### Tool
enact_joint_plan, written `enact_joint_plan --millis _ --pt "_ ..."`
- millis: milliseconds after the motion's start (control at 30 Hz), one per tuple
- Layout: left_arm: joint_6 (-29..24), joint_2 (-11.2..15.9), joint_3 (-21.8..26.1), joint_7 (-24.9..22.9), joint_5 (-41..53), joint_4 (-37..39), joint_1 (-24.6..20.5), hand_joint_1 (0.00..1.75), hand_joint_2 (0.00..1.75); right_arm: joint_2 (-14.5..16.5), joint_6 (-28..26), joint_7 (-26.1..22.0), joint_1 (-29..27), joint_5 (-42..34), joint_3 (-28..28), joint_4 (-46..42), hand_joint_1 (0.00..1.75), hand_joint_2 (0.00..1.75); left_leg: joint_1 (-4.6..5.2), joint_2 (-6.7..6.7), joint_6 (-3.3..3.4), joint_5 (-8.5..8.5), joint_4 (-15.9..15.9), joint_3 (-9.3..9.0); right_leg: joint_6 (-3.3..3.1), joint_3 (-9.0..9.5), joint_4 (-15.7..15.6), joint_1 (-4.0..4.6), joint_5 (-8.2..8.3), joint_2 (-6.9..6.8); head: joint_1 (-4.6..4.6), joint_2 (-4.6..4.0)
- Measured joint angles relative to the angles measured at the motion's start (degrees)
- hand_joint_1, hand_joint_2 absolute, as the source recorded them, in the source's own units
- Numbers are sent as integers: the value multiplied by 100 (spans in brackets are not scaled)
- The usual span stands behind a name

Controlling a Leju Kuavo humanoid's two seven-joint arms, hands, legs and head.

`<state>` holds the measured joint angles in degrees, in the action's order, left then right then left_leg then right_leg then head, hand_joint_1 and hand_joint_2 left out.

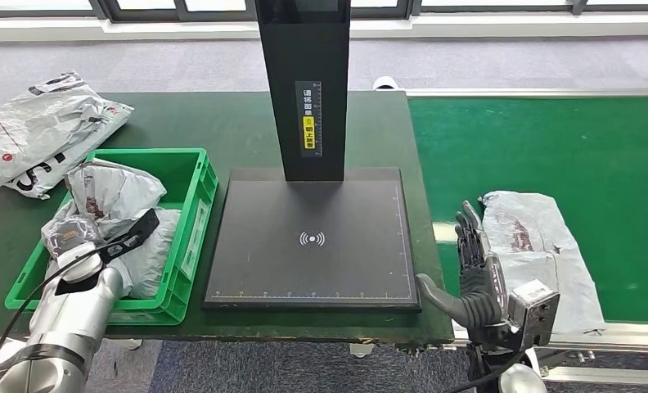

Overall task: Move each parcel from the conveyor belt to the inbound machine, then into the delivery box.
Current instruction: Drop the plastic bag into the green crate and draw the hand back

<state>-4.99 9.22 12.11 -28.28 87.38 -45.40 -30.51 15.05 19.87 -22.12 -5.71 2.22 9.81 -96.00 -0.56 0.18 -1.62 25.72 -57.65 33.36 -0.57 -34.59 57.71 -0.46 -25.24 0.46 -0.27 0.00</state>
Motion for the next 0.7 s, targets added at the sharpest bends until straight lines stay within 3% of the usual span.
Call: enact_joint_plan --millis 267,700 --pt "-1289 -493 648 1644 -840 -634 4 0 0 -51 -198 16 -83 -125 0 -29 0 175 1 -16 6 -6 -4 16 2 -2 0 4 1 -20 0 0" --pt "-2359 -959 794 2118 -1554 -2370 359 0 0 -109 -395 -32 -130 -196 -2 -34 0 175 3 -16 7 1 -5 24 3 -12 -1 2 -1 -18 1 0"
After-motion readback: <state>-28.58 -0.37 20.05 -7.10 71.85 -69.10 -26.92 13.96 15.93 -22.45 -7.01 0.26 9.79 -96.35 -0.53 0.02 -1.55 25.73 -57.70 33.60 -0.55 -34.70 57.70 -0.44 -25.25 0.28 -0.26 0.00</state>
